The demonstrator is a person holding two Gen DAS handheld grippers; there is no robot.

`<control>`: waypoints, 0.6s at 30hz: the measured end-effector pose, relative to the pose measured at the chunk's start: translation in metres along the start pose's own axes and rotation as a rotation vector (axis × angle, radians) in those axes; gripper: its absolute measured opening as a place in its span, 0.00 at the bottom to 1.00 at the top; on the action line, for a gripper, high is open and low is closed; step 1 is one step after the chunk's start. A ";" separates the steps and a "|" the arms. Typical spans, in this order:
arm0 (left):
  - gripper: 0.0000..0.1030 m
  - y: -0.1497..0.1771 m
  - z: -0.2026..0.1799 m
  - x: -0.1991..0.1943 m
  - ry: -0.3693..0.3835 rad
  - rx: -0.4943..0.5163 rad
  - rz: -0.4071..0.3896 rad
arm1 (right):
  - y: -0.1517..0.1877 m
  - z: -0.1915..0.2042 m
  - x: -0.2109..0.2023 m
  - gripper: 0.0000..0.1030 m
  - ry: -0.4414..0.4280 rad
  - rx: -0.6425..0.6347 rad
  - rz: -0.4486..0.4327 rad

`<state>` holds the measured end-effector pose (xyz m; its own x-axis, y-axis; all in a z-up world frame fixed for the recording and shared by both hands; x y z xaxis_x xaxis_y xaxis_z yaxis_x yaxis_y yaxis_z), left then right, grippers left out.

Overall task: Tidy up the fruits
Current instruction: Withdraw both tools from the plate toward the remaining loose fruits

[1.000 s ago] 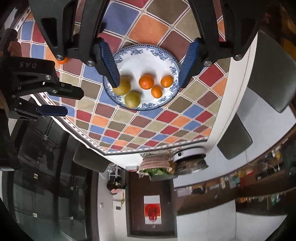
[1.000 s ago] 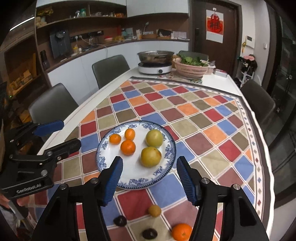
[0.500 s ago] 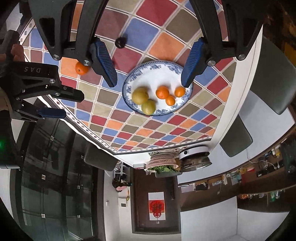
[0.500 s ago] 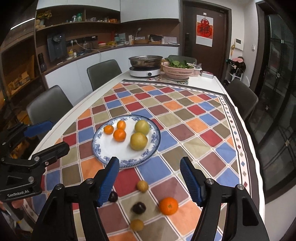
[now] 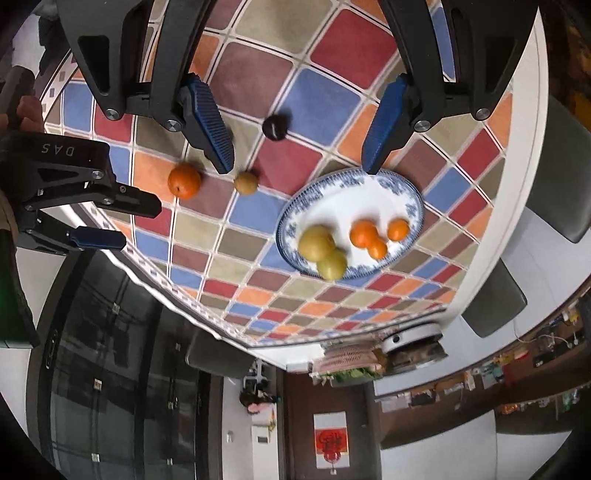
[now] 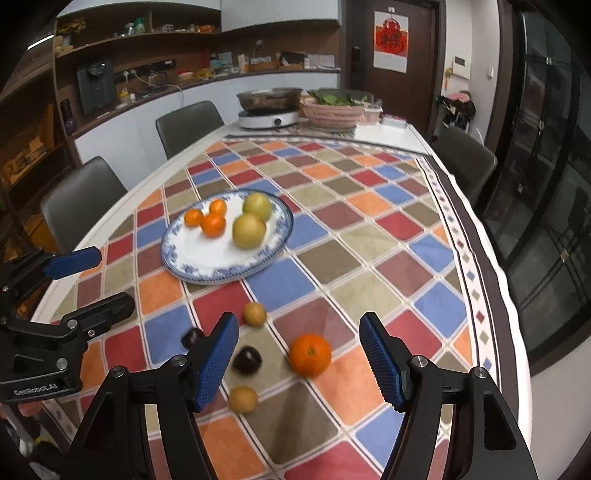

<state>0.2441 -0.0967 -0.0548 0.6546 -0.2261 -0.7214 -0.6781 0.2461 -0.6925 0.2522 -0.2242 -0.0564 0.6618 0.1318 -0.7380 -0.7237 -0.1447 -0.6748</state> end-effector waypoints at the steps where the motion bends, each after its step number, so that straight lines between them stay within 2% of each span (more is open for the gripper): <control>1: 0.69 0.004 -0.002 0.003 0.004 -0.001 0.011 | 0.004 -0.001 0.002 0.66 0.003 0.001 0.007; 10: 0.69 0.033 -0.011 0.033 0.023 0.003 0.103 | 0.039 -0.007 0.026 0.66 0.006 -0.012 0.094; 18: 0.67 0.049 -0.014 0.056 0.048 -0.001 0.152 | 0.054 -0.007 0.046 0.65 -0.004 -0.041 0.144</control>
Point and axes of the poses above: each gripper's, at about its wrist camera, not at the fingertips, and x roughly the way its jaws point, z to its left, y to its underside, the point moved 10 cm from there along x, roughly the way its jaws point, and after that the axes turned 2 degrees about y, right-handed, at the moved point
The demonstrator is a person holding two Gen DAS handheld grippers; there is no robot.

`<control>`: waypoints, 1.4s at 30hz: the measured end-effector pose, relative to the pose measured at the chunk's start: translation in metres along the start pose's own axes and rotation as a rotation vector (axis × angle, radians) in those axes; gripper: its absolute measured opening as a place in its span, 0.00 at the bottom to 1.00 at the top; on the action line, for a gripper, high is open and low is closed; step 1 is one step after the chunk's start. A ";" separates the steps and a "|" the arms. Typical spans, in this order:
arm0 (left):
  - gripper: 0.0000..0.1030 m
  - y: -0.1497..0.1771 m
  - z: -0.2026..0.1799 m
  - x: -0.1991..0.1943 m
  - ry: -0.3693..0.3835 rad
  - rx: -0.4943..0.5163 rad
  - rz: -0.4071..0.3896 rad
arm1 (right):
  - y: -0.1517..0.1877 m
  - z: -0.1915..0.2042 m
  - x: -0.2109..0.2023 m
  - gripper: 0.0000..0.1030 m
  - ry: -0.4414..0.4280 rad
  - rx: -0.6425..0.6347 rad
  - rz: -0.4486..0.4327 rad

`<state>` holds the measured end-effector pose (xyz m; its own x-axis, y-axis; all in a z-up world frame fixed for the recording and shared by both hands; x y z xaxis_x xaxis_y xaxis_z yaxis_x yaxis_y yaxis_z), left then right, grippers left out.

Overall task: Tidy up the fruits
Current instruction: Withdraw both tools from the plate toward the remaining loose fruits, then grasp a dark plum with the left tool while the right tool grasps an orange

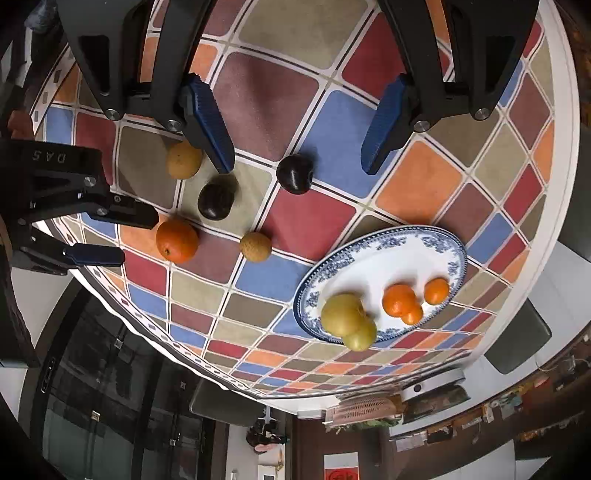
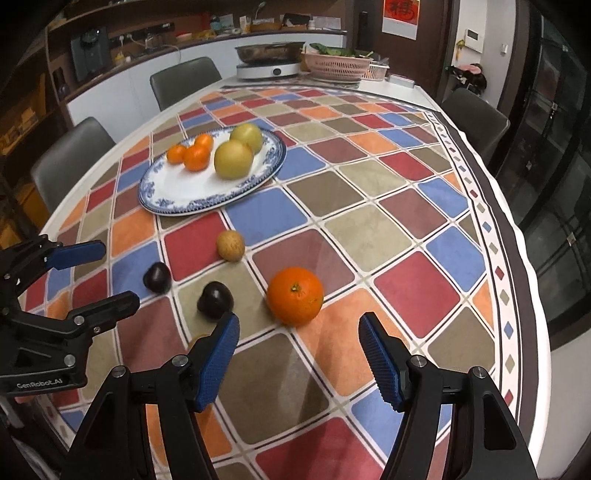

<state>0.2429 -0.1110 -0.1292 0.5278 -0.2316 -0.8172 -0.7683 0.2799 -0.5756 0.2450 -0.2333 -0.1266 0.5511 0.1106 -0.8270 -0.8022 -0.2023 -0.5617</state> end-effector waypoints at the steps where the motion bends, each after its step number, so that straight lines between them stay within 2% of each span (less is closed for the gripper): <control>1: 0.67 0.000 0.000 0.003 0.000 0.001 0.003 | 0.001 0.000 0.003 0.64 0.002 -0.005 0.005; 2: 0.65 0.001 0.001 0.006 0.003 0.001 0.006 | 0.001 0.000 0.005 0.61 0.002 -0.009 0.010; 19: 0.45 0.000 0.006 0.036 0.018 -0.027 0.061 | -0.003 0.003 0.037 0.46 -0.053 -0.012 0.055; 28: 0.27 0.000 0.004 0.040 0.059 -0.049 0.071 | -0.006 0.006 0.044 0.41 -0.062 -0.008 0.057; 42: 0.26 -0.008 0.003 0.020 0.077 -0.062 0.013 | -0.010 0.012 0.025 0.40 -0.059 -0.008 0.013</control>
Point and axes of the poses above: each gripper's, at about its wrist camera, not at the fingertips, and x roughly the way its jaws point, z to its left, y to its underside, the point moved 10 cm from there along x, roughly the way its jaws point, and after that the axes turned 2 degrees about y, right-handed, at the moved point
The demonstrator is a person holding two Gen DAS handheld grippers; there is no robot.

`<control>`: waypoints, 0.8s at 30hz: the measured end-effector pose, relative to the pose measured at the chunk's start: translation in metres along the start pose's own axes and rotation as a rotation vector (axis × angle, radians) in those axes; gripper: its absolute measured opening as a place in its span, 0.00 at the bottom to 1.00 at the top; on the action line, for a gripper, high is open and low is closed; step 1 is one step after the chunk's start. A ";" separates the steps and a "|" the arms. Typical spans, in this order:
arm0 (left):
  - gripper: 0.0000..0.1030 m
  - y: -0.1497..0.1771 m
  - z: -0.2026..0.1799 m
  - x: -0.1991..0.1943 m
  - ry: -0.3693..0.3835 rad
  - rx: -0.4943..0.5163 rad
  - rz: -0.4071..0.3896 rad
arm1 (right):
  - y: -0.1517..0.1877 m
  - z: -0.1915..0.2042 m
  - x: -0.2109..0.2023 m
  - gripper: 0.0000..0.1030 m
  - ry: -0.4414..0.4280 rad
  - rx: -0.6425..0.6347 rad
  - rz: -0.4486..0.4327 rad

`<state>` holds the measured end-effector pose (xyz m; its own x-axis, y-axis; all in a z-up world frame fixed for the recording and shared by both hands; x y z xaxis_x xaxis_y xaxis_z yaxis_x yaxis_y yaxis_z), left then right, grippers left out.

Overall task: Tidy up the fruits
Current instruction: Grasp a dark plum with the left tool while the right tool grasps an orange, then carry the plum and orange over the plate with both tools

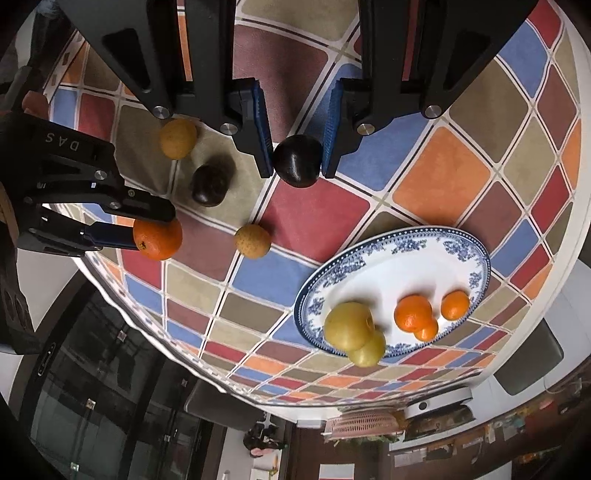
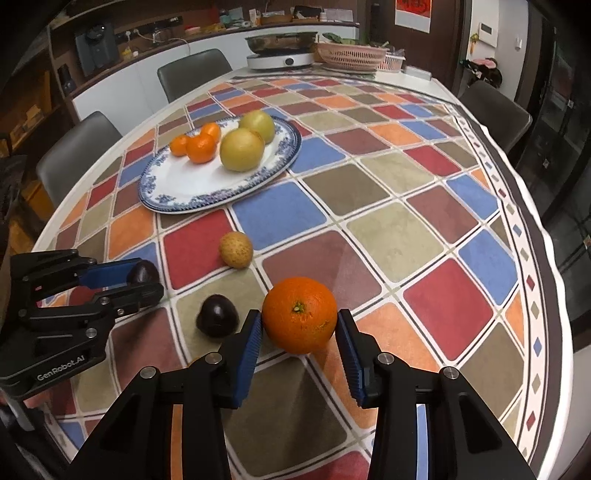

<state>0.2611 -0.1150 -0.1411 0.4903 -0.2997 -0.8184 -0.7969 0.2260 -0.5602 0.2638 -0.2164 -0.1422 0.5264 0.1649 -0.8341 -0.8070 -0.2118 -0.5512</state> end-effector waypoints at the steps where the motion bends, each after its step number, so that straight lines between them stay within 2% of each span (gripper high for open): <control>1: 0.26 -0.002 -0.001 -0.005 0.006 0.000 -0.014 | -0.001 0.001 -0.003 0.40 0.001 -0.001 -0.007; 13: 0.26 -0.013 -0.002 -0.053 0.004 0.002 -0.112 | -0.021 0.028 -0.049 0.40 -0.031 -0.038 -0.104; 24: 0.26 -0.026 0.018 -0.091 -0.030 -0.010 -0.194 | -0.043 0.057 -0.077 0.40 -0.071 -0.063 -0.175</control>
Point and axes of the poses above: each gripper's, at about its wrist camera, not at the fingertips, and x roughly the way its jaws point, z to its left, y to its underside, the point moved 10 cm from there along x, roughly the way its jaws point, and after that the axes turned 2 degrees about y, right-handed, at the moved point
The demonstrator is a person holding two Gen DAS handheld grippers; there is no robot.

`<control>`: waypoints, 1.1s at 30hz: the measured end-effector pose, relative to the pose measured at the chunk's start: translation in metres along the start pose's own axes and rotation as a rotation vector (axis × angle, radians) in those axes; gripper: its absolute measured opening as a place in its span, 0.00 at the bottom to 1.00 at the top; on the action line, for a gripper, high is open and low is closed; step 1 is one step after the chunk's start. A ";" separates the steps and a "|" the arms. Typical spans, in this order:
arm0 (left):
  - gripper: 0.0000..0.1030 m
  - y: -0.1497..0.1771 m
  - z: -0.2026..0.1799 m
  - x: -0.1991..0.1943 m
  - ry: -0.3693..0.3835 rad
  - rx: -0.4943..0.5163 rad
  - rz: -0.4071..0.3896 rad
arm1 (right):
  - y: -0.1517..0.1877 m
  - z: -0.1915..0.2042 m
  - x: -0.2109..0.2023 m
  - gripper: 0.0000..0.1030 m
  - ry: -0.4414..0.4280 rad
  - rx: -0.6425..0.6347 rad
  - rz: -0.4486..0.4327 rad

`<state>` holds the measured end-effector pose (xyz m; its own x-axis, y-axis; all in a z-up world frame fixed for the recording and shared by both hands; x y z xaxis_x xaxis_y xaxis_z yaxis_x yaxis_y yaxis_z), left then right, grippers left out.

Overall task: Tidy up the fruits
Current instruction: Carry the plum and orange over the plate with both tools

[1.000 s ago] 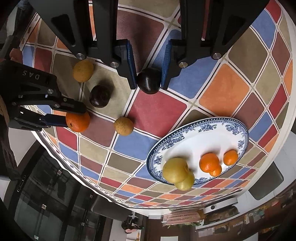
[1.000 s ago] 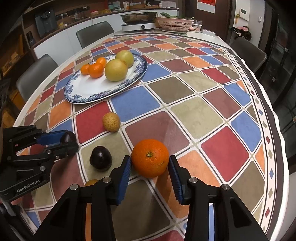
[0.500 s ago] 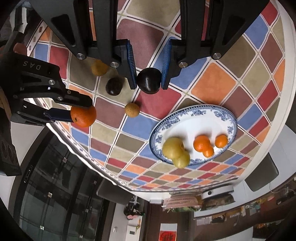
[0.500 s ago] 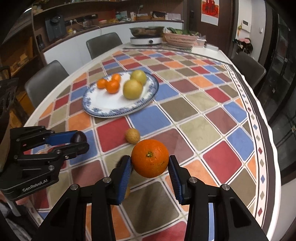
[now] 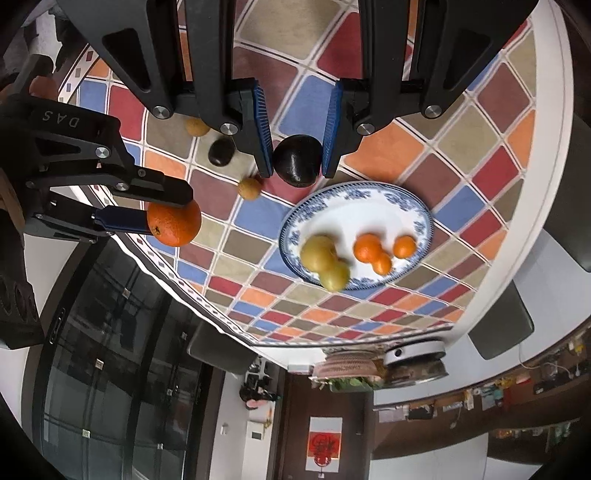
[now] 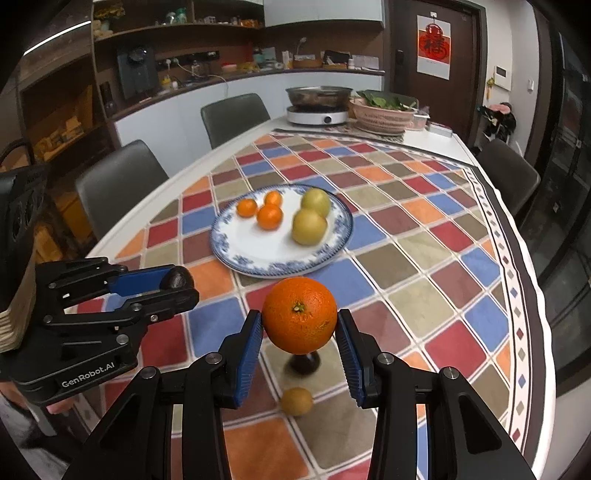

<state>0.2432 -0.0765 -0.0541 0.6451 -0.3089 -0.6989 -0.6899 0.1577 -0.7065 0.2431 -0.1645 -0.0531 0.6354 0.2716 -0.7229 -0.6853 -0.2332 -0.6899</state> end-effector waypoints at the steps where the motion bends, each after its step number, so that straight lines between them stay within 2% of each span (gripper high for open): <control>1: 0.26 -0.002 0.003 -0.002 -0.002 0.000 -0.006 | -0.003 0.003 -0.001 0.40 -0.006 -0.001 -0.005; 9: 0.26 -0.020 0.025 -0.010 -0.035 0.017 -0.046 | -0.028 0.022 0.002 0.40 -0.034 -0.020 -0.031; 16: 0.26 -0.034 0.046 -0.003 -0.049 0.034 -0.049 | -0.050 0.036 0.018 0.40 -0.070 -0.036 -0.024; 25: 0.26 -0.041 0.079 0.024 -0.050 0.016 -0.004 | -0.065 0.045 0.062 0.40 -0.090 -0.042 0.043; 33: 0.26 -0.044 0.107 0.065 -0.044 0.023 0.042 | -0.071 0.046 0.107 0.40 -0.100 -0.039 0.106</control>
<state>0.3503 -0.0035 -0.0799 0.6297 -0.2598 -0.7321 -0.7096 0.1913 -0.6782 0.3434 -0.0764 -0.0800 0.5205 0.3346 -0.7856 -0.7311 -0.3006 -0.6124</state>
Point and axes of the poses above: each gripper's, at about its wrist camera, not at the fingertips, and x roughly the way its jaws point, z to its left, y to its underside, the point moved 10 cm from there along x, roughly the way its jaws point, and after that the axes turned 2 degrees about y, right-handed, at the moved point
